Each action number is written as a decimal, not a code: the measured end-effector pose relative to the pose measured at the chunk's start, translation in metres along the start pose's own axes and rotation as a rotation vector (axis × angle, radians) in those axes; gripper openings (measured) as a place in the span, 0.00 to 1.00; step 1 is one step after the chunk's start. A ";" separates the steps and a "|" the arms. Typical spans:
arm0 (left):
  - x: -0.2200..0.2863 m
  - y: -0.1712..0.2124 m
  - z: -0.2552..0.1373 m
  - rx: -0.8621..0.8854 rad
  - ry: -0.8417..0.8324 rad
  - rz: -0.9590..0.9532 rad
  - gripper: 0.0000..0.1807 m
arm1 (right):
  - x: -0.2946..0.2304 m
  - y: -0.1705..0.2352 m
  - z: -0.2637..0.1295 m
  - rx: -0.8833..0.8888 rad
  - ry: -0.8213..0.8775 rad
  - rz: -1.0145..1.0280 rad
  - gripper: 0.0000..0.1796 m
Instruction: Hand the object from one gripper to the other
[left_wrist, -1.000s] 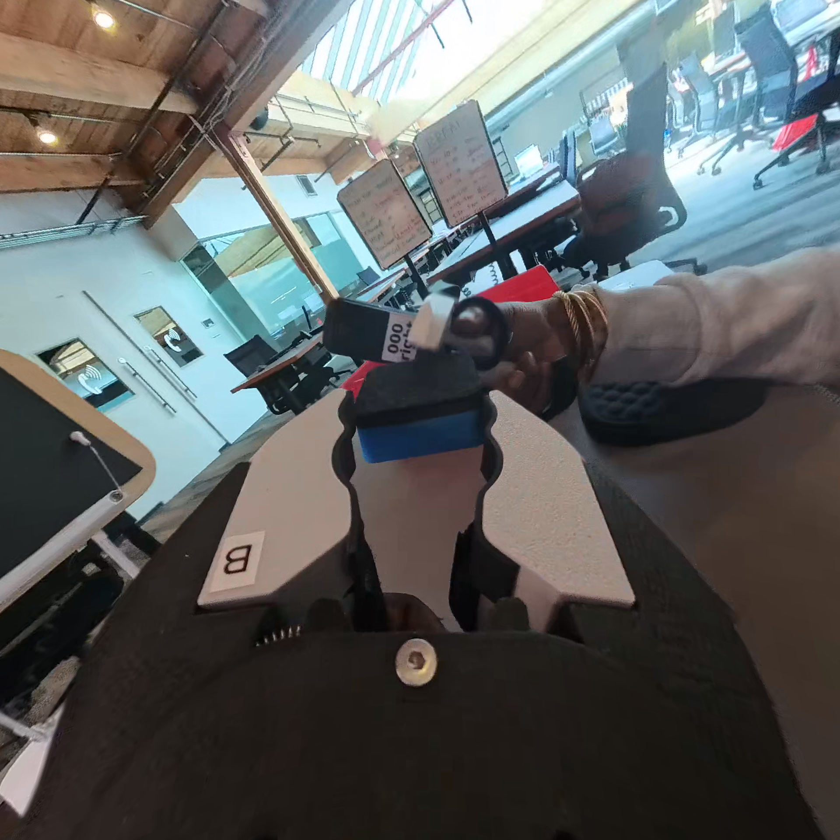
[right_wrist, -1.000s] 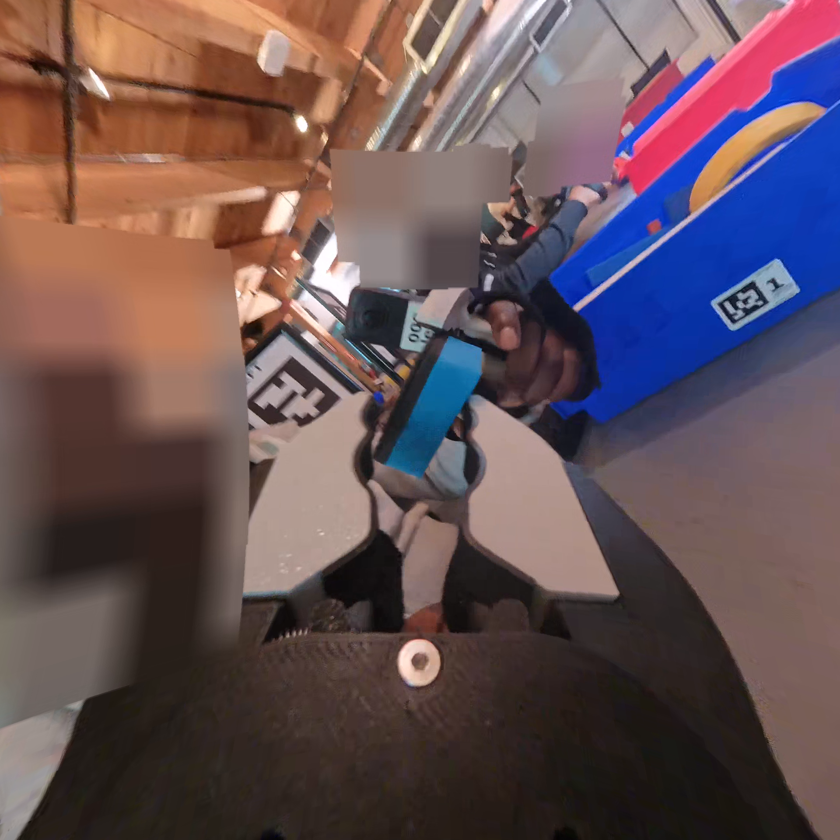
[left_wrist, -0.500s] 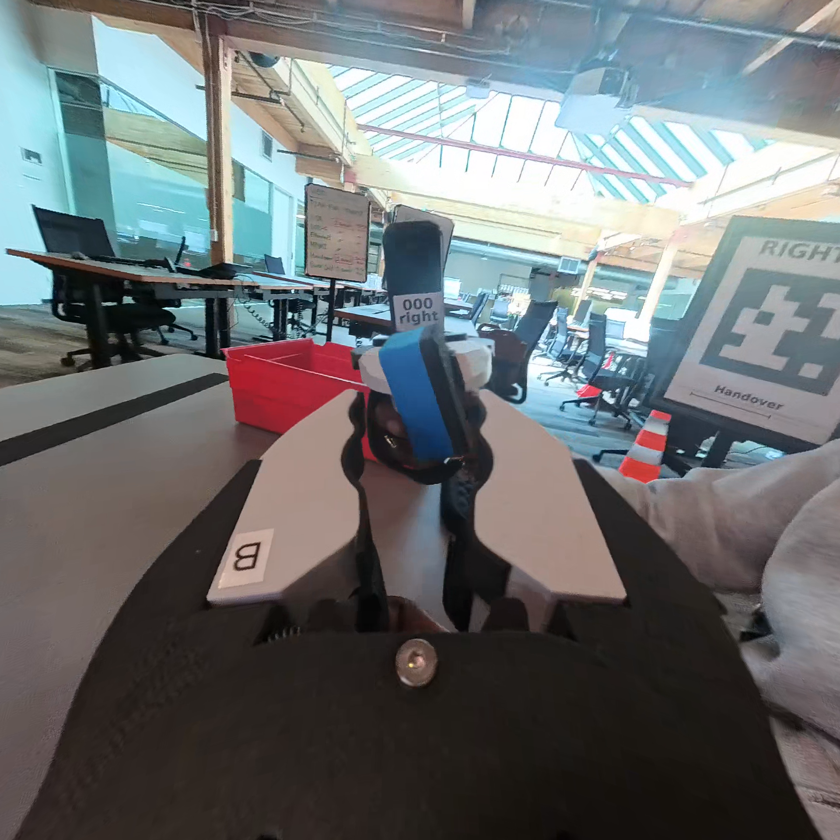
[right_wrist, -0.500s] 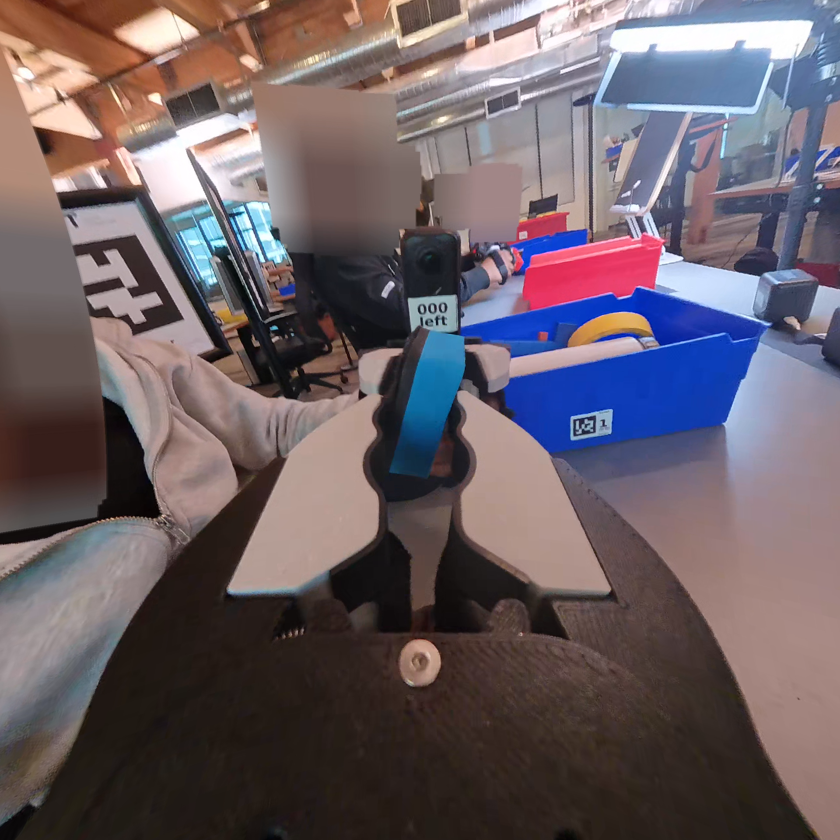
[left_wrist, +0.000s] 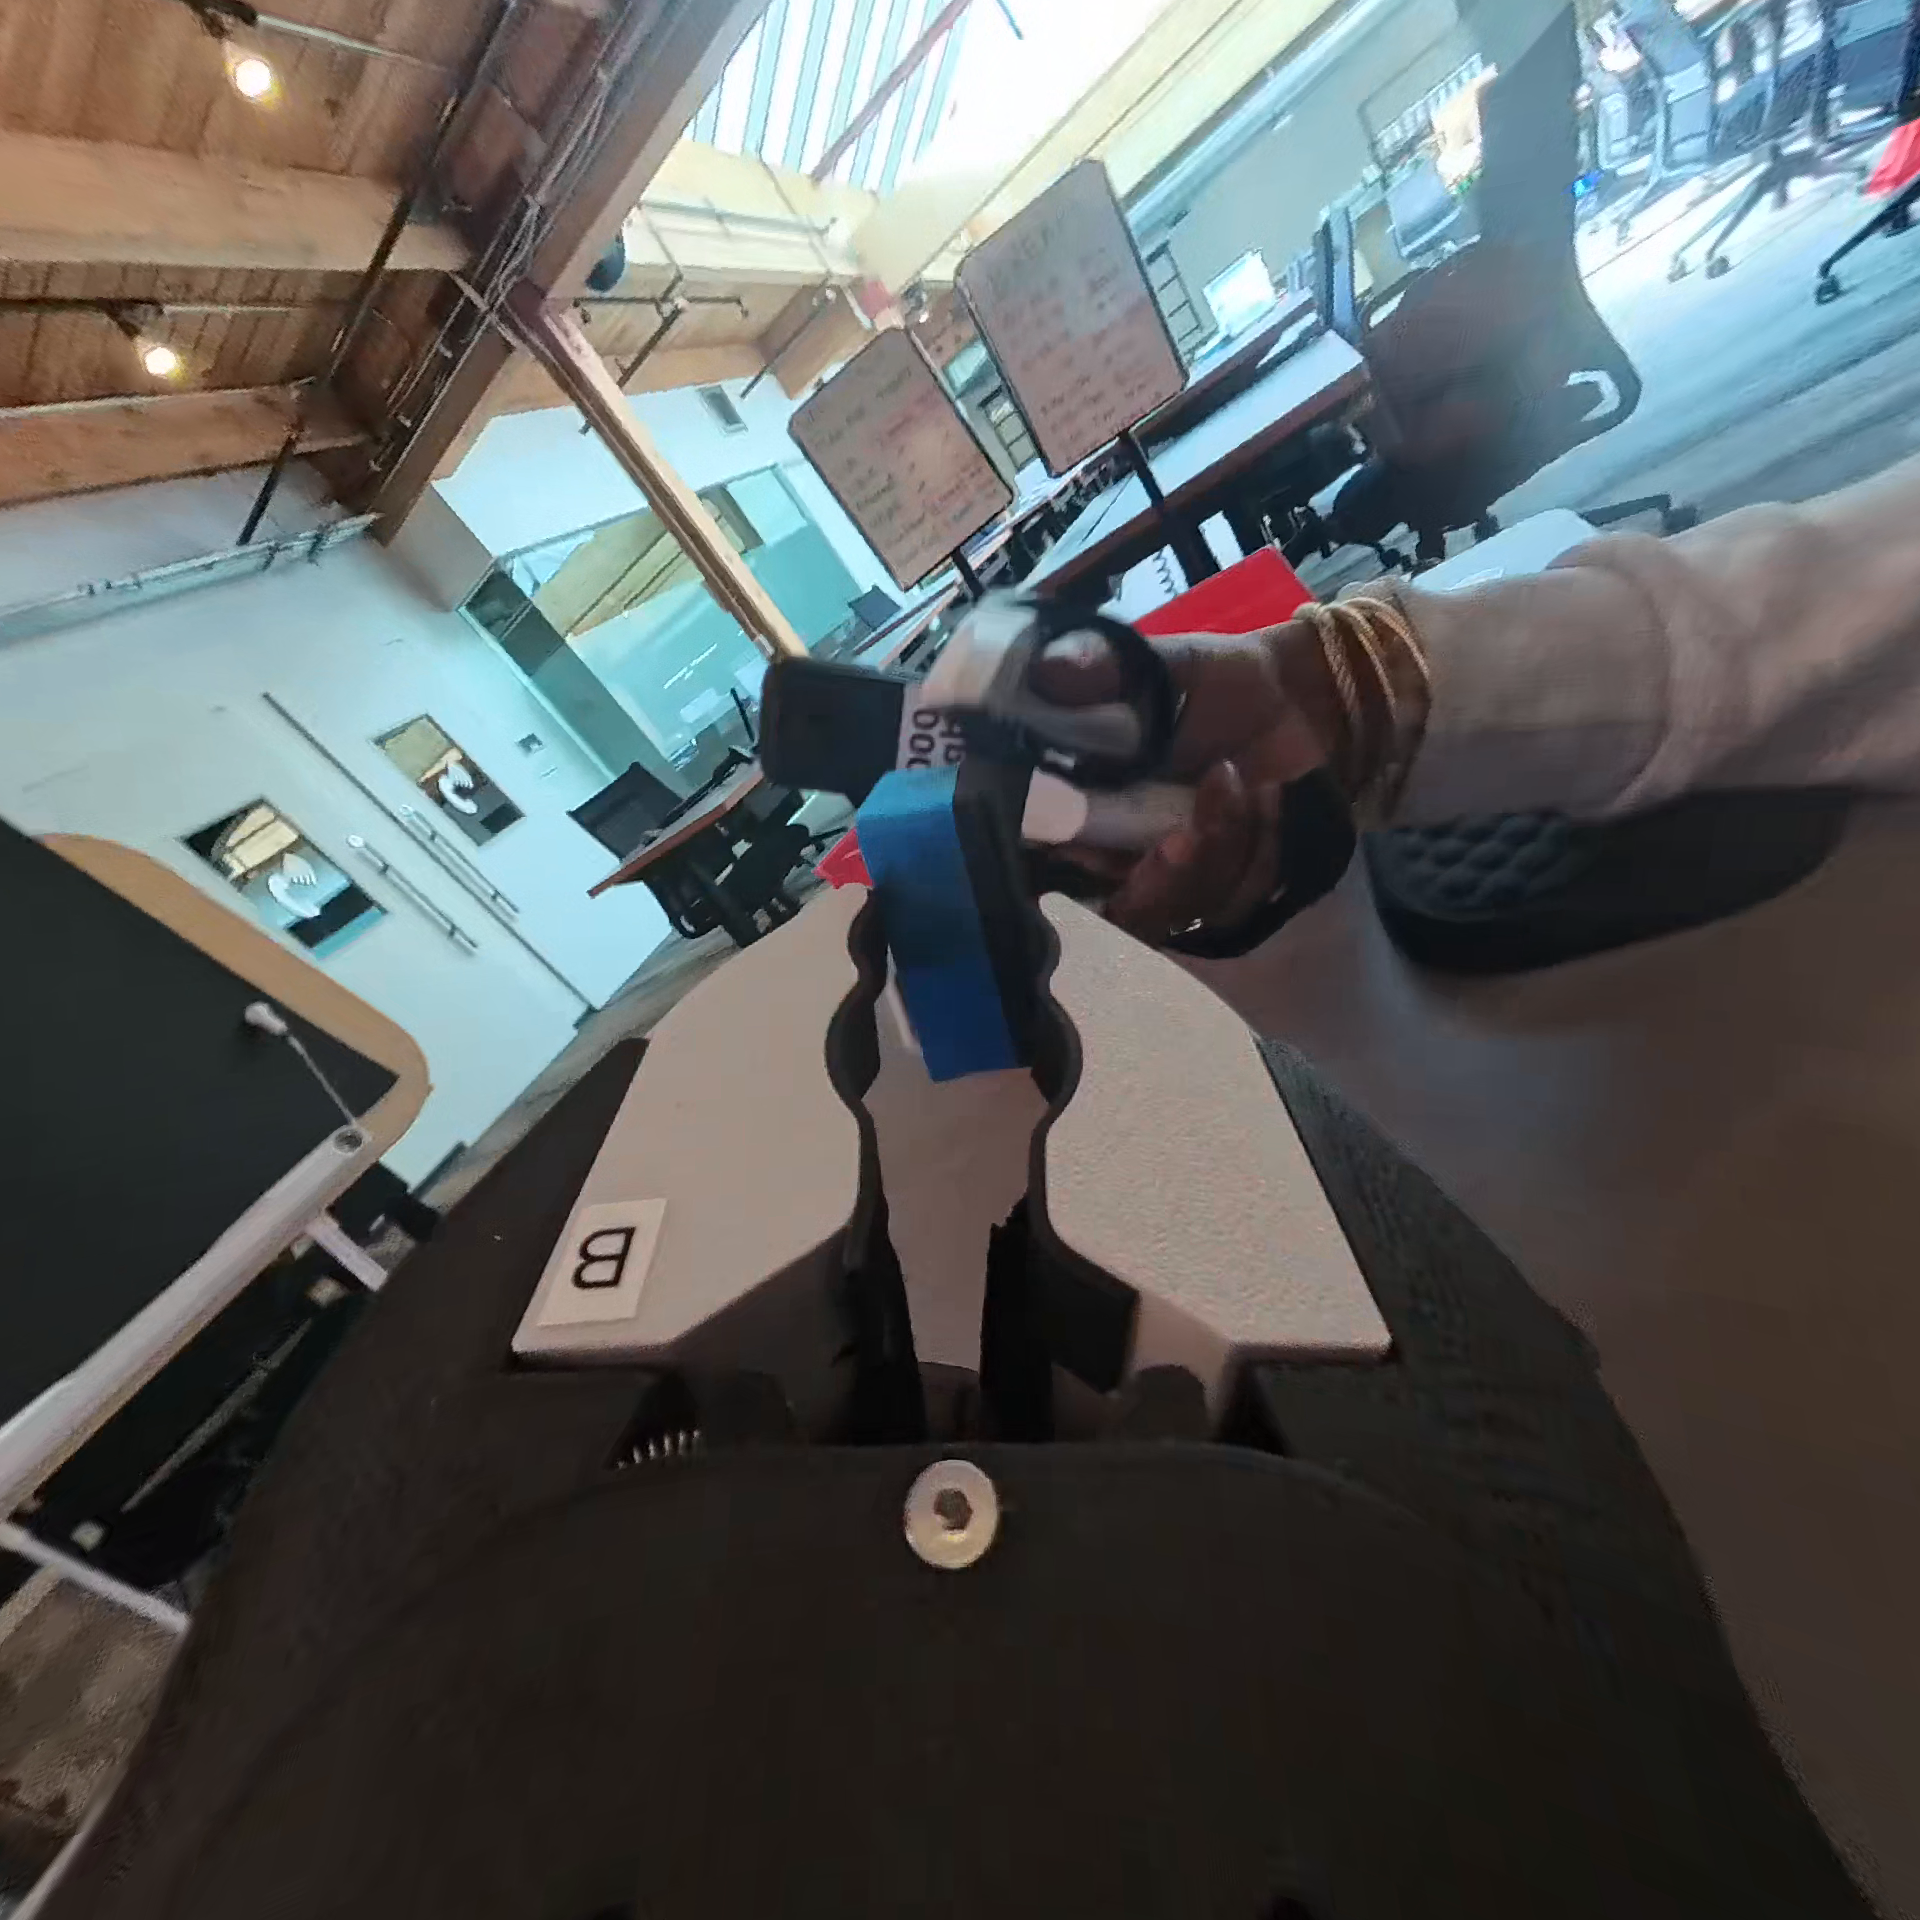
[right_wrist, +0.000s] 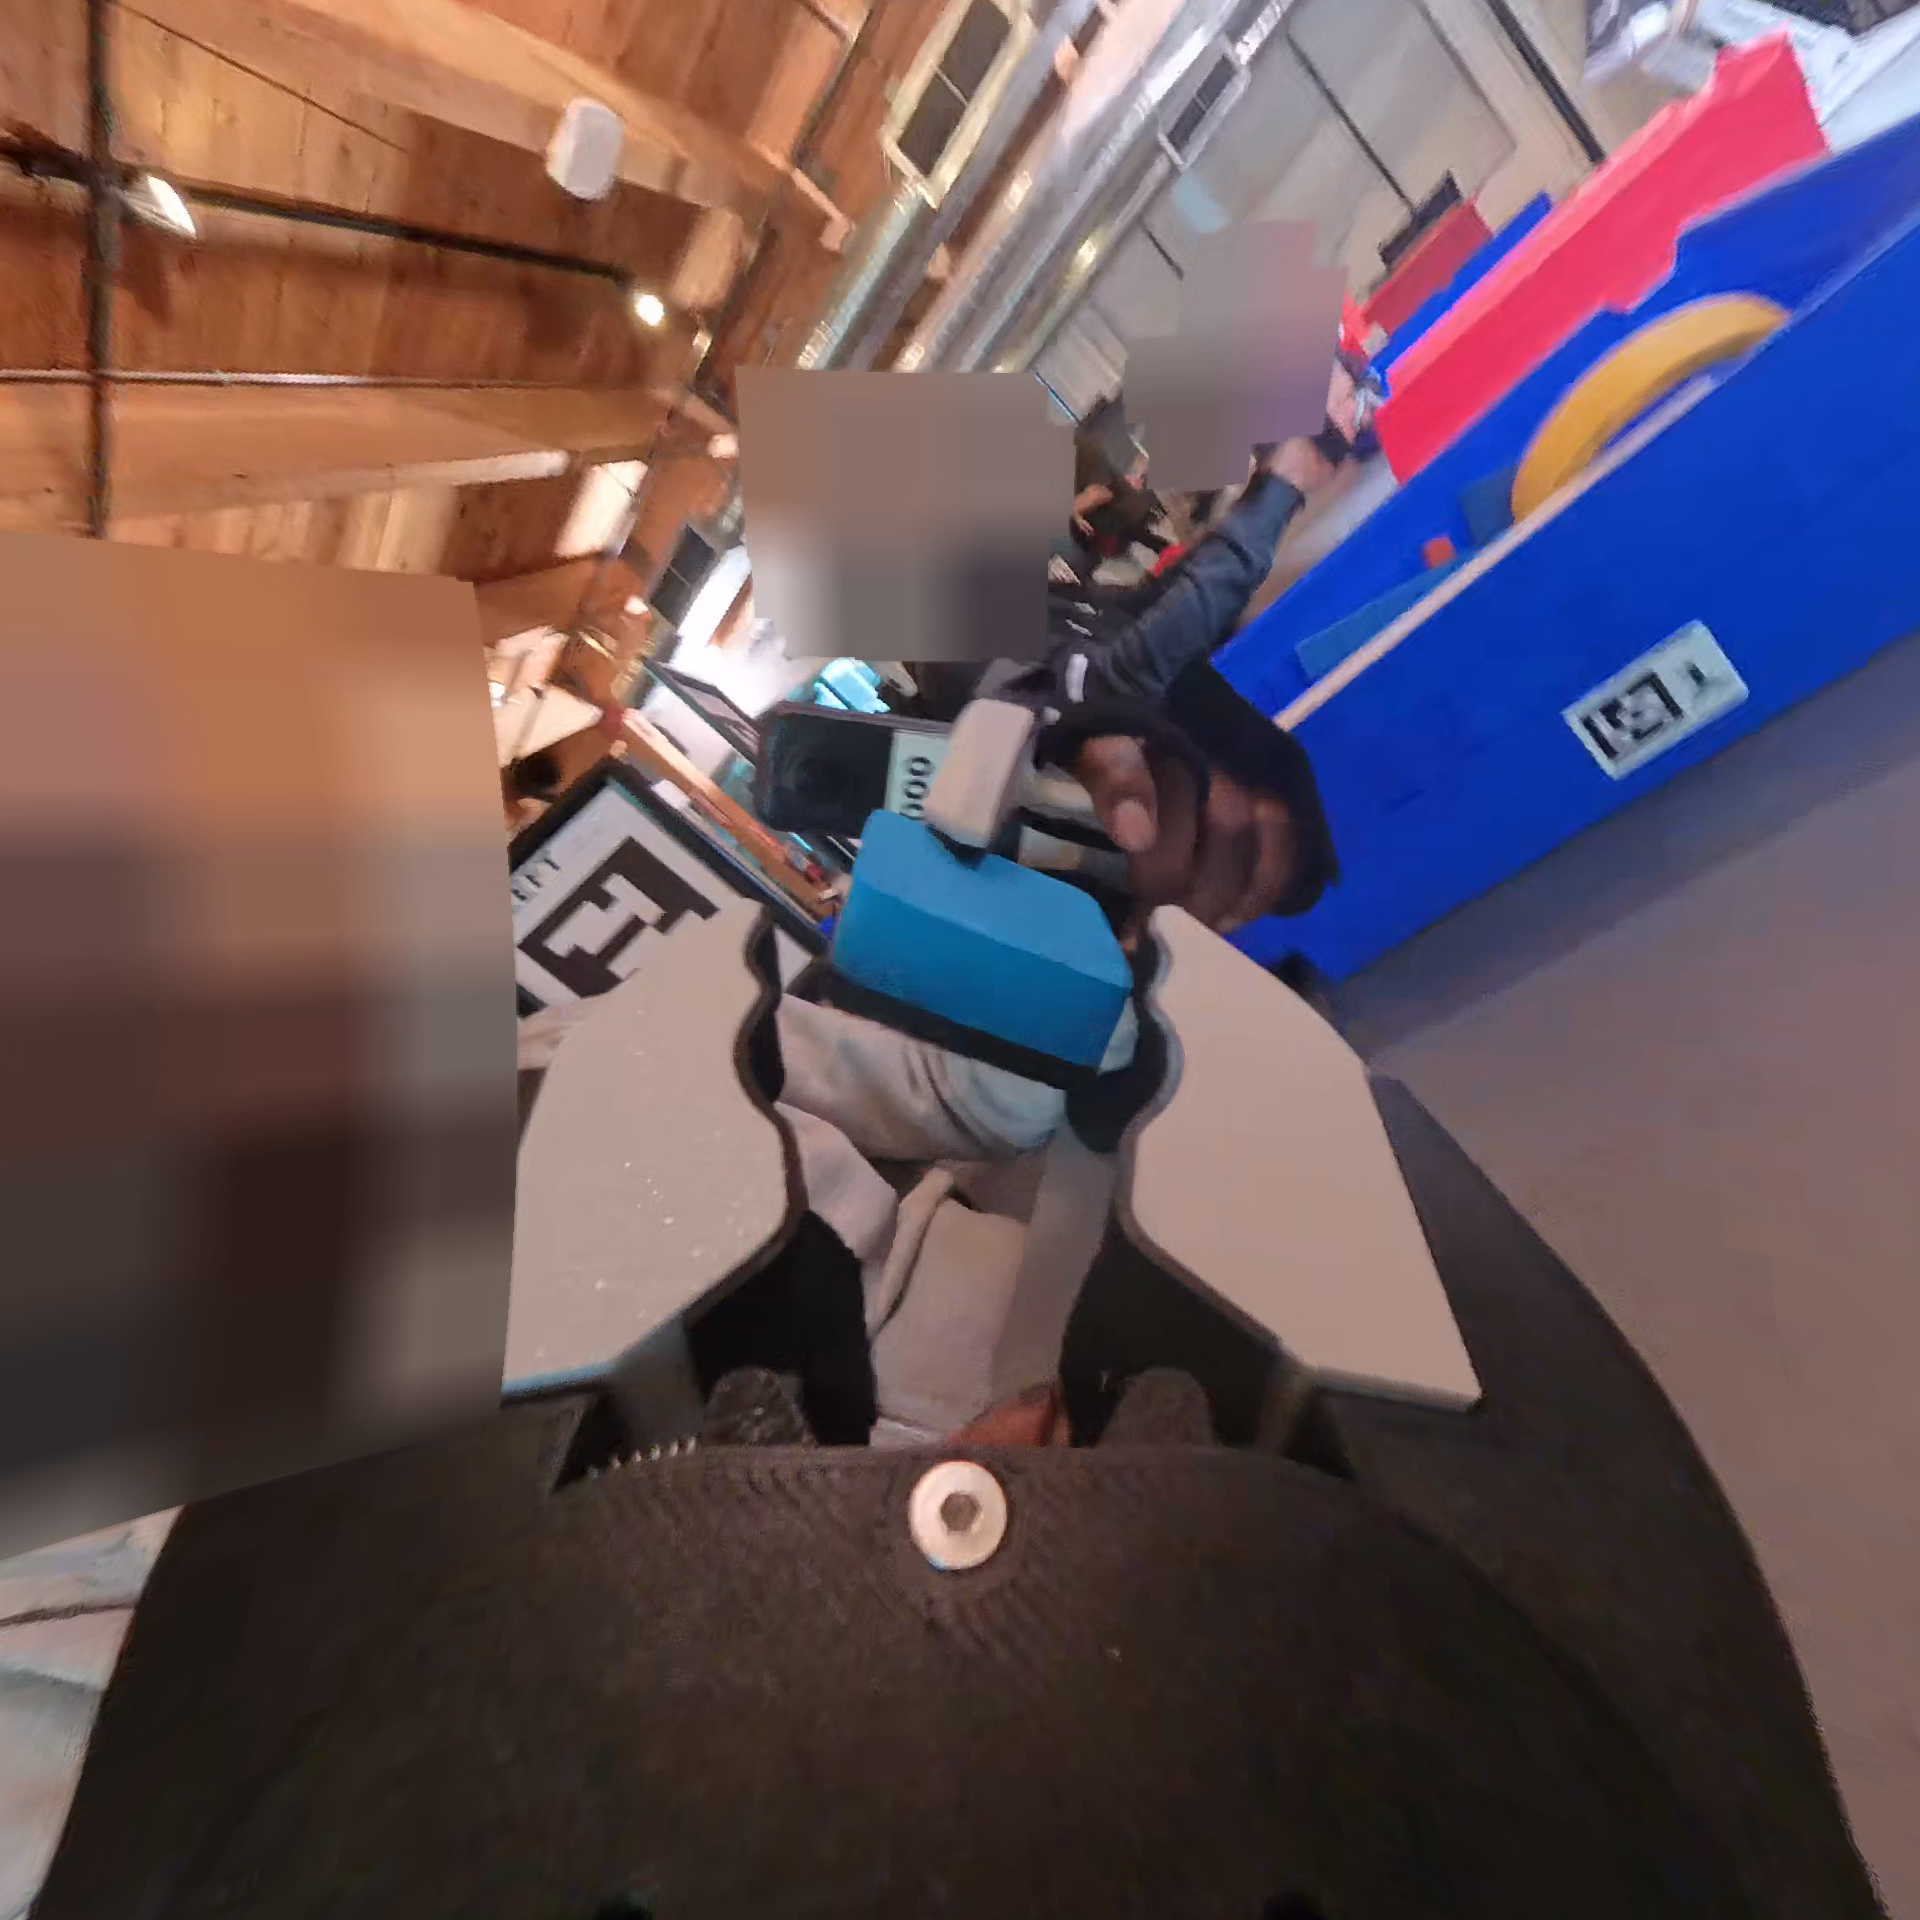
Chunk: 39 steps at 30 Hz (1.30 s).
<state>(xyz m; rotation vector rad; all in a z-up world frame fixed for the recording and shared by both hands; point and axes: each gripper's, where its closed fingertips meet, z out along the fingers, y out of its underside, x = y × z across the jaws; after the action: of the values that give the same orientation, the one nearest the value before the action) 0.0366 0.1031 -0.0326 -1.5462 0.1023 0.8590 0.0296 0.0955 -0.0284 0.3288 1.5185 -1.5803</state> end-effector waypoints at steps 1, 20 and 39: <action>0.001 -0.001 0.000 0.009 0.001 0.003 0.14 | 0.003 0.004 0.001 -0.022 0.017 -0.002 0.32; -0.007 -0.025 -0.006 0.241 0.167 -0.737 0.29 | -0.020 -0.001 0.010 -0.069 0.249 -0.927 0.31; -0.014 -0.019 -0.005 0.199 0.027 -0.524 0.34 | -0.020 -0.015 -0.008 0.053 0.094 -0.477 0.13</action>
<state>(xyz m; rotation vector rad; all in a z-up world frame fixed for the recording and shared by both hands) 0.0390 0.0966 -0.0090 -1.3096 -0.1878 0.3985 0.0271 0.1088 -0.0060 0.0699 1.7160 -1.9994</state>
